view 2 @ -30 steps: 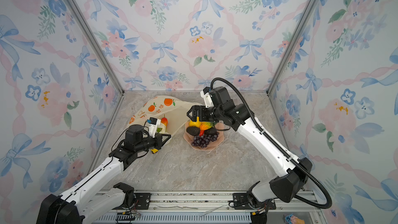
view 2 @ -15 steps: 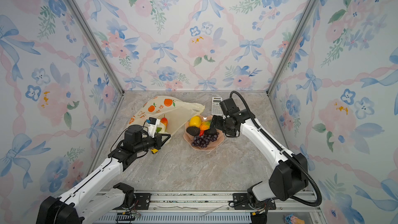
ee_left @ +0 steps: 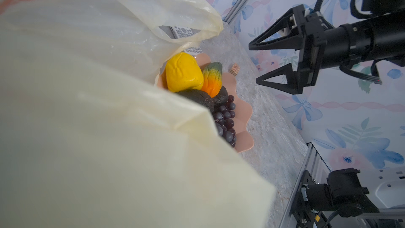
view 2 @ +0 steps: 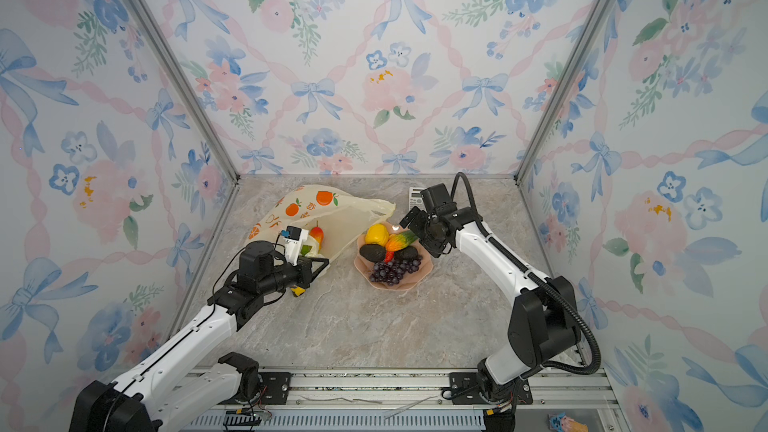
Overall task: Place the fruits into the plastic bag
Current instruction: 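Withdraw the right gripper from the bag back over the fruit bowl, then lower the right gripper onto the green-orange elongated fruit and close it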
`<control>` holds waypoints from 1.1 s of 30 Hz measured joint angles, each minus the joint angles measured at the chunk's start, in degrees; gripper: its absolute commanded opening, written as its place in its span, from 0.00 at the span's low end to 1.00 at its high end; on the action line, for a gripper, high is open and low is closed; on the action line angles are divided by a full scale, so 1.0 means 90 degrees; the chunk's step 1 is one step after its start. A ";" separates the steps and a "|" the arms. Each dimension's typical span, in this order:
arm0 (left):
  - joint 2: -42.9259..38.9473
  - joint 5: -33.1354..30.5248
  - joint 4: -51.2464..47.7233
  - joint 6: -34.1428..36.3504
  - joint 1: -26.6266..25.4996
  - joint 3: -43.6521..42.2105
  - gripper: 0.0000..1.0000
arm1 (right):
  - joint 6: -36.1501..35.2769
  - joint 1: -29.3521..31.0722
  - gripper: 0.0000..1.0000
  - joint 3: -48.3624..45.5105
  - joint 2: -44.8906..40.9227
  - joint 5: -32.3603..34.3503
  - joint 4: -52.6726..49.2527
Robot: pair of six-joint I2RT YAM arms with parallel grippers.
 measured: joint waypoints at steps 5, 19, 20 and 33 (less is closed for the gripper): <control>0.0000 0.0000 0.0000 0.0000 0.0000 0.0000 0.00 | 0.0362 -0.0165 0.94 -0.0100 0.0165 -0.0148 0.0525; 0.0000 0.0000 -0.0002 0.0000 0.0000 0.0000 0.00 | 0.0578 -0.0287 0.85 -0.0253 0.0918 -0.0291 0.1093; 0.0000 0.0000 -0.0002 0.0000 0.0000 0.0000 0.00 | 0.0578 -0.0294 0.85 -0.0257 0.0967 -0.0289 0.1124; 0.0000 0.0000 -0.0002 0.0000 0.0000 0.0000 0.00 | 0.0464 -0.0328 0.78 -0.0270 0.1433 -0.0291 0.1413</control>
